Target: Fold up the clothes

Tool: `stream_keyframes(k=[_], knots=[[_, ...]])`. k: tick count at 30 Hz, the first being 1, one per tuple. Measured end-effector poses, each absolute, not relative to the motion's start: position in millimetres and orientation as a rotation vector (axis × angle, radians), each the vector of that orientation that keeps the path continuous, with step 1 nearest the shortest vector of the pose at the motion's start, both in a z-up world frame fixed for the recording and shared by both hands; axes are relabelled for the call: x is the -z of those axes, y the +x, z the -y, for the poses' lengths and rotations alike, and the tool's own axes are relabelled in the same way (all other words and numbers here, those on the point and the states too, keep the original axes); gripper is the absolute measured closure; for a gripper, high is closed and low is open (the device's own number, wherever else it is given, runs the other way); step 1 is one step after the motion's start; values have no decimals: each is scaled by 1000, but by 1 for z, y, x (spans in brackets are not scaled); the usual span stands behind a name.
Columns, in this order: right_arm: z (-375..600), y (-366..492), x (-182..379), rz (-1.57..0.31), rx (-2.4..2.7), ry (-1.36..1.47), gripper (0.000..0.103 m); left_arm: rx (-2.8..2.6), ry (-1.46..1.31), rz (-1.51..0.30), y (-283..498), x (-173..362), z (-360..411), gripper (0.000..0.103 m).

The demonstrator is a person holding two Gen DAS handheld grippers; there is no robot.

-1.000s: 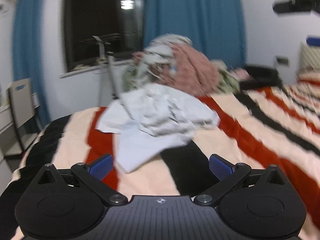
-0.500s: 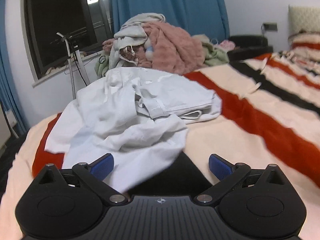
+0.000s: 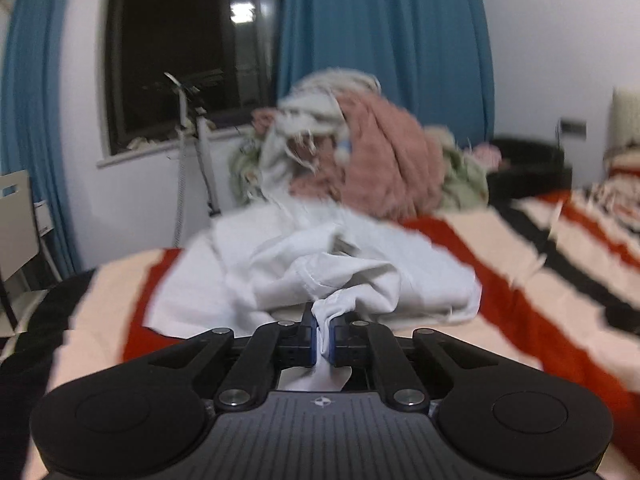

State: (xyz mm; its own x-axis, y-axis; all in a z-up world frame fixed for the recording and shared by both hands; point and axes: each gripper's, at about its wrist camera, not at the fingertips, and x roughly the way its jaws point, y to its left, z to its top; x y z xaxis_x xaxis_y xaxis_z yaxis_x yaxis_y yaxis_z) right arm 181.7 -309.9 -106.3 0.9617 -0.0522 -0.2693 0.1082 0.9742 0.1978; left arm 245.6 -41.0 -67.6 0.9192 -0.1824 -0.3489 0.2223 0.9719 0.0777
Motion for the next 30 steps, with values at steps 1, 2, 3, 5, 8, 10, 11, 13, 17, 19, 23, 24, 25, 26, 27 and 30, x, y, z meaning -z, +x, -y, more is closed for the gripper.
stream_keyframes(k=[1, 2, 3, 5, 8, 10, 11, 13, 17, 19, 23, 24, 25, 26, 27, 30], knots=[[307, 180, 106, -260, 73, 209, 0, 206, 97, -344, 233, 59, 28, 98], [304, 178, 105, -252, 62, 200, 0, 210, 81, -341, 220, 52, 17, 98], [301, 175, 105, -245, 51, 189, 0, 215, 66, -338, 206, 45, 6, 98], [293, 169, 103, -235, 28, 167, 0, 229, 29, -340, 181, 33, -16, 98], [281, 155, 97, -231, -6, 118, 0, 254, 12, -328, 139, 17, -42, 98], [271, 144, 92, -233, -21, 83, 0, 255, 9, -317, 114, 14, -58, 98], [266, 138, 88, -242, -32, 72, 0, 250, 2, -312, 102, 13, -68, 98], [257, 131, 83, -269, -65, 72, 0, 225, -9, -311, 85, 16, -87, 98], [233, 130, 86, -355, -124, 103, 1, 84, -14, -359, 88, 33, -119, 98], [220, 137, 95, -399, -153, 100, 1, -13, -26, -408, 104, 43, -134, 97], [198, 157, 117, -471, -162, 33, 15, -147, -27, -528, 149, 73, -157, 97], [192, 162, 122, -489, -164, 17, 26, -171, -21, -561, 159, 83, -160, 97], [192, 170, 128, -512, -160, 0, 29, -195, -14, -595, 170, 93, -162, 97], [192, 178, 133, -535, -155, -17, 30, -206, -18, -619, 178, 100, -163, 96], [193, 184, 138, -550, -154, -16, 30, -213, -26, -634, 184, 104, -165, 96], [203, 206, 141, -553, -174, 32, 30, -223, -52, -641, 184, 99, -168, 90]])
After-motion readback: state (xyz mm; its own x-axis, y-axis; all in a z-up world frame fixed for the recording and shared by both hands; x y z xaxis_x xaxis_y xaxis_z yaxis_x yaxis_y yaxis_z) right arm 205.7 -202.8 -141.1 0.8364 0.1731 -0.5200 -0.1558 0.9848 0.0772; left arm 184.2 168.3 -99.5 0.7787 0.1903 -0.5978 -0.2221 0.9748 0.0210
